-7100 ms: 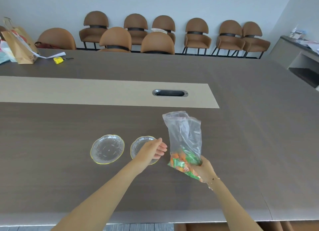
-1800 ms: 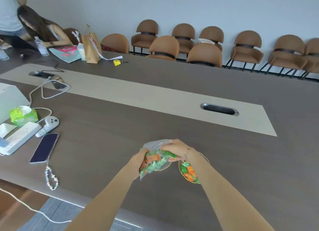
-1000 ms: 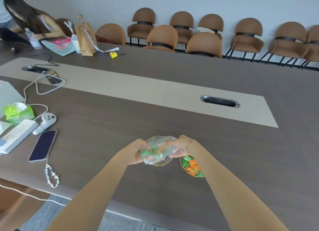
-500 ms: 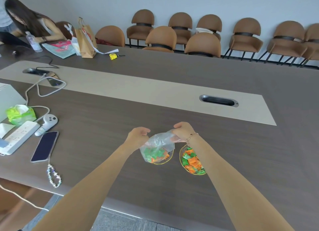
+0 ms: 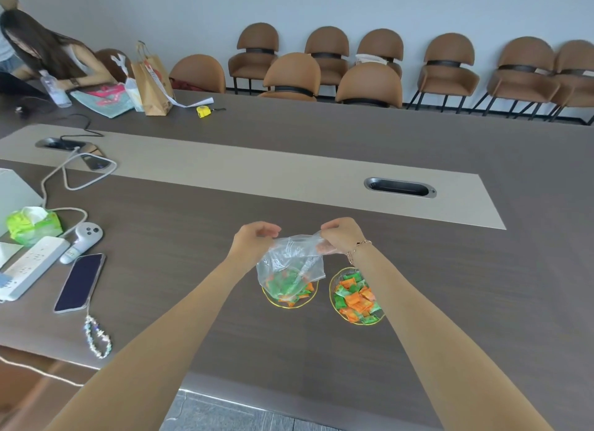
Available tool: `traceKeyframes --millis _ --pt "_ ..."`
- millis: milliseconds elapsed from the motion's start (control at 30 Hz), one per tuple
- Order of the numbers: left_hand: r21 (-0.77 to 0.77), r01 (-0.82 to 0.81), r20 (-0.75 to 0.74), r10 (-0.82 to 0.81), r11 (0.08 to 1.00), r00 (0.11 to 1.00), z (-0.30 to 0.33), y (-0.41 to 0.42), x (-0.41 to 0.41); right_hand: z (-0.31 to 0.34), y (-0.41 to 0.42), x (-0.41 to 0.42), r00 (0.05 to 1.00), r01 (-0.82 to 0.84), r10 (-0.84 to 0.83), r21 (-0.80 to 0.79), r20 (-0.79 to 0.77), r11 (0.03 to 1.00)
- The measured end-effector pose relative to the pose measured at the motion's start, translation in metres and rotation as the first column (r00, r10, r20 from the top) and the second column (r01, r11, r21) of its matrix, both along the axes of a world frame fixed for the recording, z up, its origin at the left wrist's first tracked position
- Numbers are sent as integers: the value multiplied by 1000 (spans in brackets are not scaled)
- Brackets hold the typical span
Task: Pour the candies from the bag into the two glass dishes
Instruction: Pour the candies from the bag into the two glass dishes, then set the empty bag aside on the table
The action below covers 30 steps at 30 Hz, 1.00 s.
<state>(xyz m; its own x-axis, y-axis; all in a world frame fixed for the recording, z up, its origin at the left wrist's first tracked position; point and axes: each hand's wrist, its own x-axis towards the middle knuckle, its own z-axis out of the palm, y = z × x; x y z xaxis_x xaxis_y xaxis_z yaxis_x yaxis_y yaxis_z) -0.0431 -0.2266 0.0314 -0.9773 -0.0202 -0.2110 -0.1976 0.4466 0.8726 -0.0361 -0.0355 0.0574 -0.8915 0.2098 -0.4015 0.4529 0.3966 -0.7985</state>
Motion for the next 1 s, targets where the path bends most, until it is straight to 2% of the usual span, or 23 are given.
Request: traceKeyframes --millis 100,333,433,533,633,733,800,867,1000 --pt "-3 33 3 -33 999 999 7 -1 -2 7 2 -2 998 -65 65 29 13 997" --pt "19 85 -14 -85 996 996 39 -5 -1 38 8 3 996 -49 51 -36 73 998" --pt "5 91 -95 -90 996 991 55 -7 -1 46 5 5 999 -46 45 -66 -11 997" --pt "-76 60 -265 -79 995 961 70 -19 -1 51 -10 8 979 -46 25 -99 -201 994" --pt "-199 51 -449 -137 979 883 73 -45 5 40 -38 15 928 -93 26 -164 -371 982" --pt "-311 52 -551 -224 949 804 49 -86 4 5 -69 17 894 -133 48 -163 -446 978" --pt "-420 69 -491 -290 905 821 20 -114 -1 -22 -89 20 895 -180 109 -127 -434 975" --pt "-540 120 -324 -337 833 884 -17 -140 -6 -58 -111 21 910 -237 199 -63 -364 969" --pt "-629 269 -62 -393 729 917 -90 -169 -16 -130 -157 16 917 -365 365 30 -160 931"
